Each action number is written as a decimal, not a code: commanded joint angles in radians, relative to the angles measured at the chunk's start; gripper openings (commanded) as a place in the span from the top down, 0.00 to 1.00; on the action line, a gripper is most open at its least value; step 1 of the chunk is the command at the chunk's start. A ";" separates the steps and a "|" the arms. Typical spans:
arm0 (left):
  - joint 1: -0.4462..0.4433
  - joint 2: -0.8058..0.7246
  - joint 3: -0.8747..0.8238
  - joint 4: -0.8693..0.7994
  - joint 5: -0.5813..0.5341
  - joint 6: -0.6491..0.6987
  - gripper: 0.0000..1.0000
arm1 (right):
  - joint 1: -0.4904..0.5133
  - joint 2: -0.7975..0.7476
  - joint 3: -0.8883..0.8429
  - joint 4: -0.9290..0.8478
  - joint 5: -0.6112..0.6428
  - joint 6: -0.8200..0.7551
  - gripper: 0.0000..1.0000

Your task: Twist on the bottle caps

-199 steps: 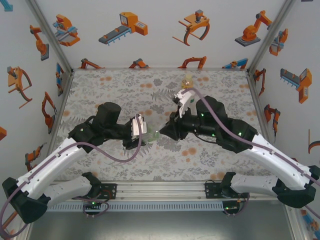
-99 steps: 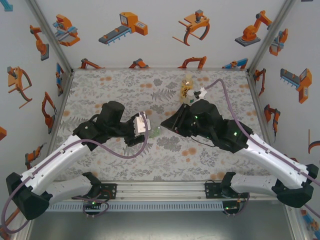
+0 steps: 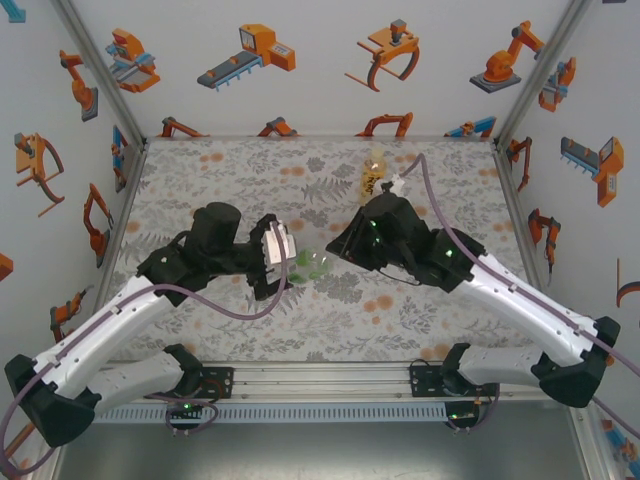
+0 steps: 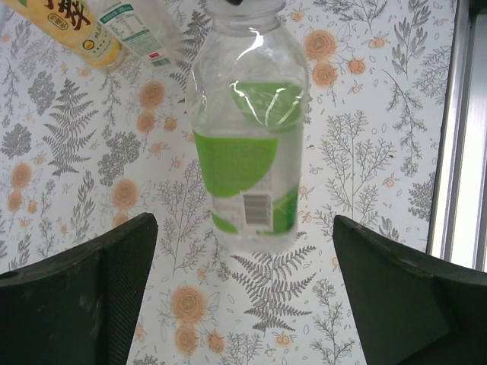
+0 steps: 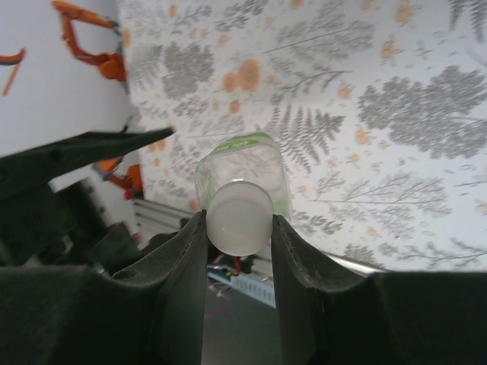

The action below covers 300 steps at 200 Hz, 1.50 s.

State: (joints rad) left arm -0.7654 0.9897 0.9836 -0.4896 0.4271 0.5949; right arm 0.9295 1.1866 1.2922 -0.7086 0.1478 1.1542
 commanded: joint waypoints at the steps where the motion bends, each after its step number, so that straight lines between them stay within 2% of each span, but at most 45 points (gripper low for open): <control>1: 0.000 -0.034 0.003 -0.028 0.013 -0.035 0.09 | -0.048 0.044 0.083 -0.094 0.013 -0.163 1.00; 35: 0.000 -0.074 -0.022 -0.055 -0.013 -0.044 0.07 | -0.149 0.115 0.128 -0.210 0.048 -0.356 1.00; 105: 0.000 -0.102 -0.040 -0.067 -0.045 -0.080 0.04 | -0.362 0.231 0.149 -0.178 0.072 -0.593 1.00; 162: -0.001 -0.092 -0.034 -0.065 -0.050 -0.087 0.01 | -0.409 0.340 0.166 -0.107 0.089 -0.692 1.00; 246: -0.001 -0.094 -0.042 -0.072 -0.060 -0.084 0.02 | -0.420 0.358 0.073 -0.017 0.080 -0.705 1.00; 272: -0.001 -0.089 -0.041 -0.072 -0.061 -0.085 0.02 | -0.420 0.364 0.053 -0.017 0.078 -0.704 0.95; 300: 0.000 -0.090 -0.040 -0.073 -0.062 -0.084 0.03 | -0.420 0.363 0.048 -0.015 0.069 -0.704 0.77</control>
State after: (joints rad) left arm -0.7654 0.9028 0.9501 -0.5468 0.3626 0.5278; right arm 0.5171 1.5440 1.3624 -0.7193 0.2199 0.4656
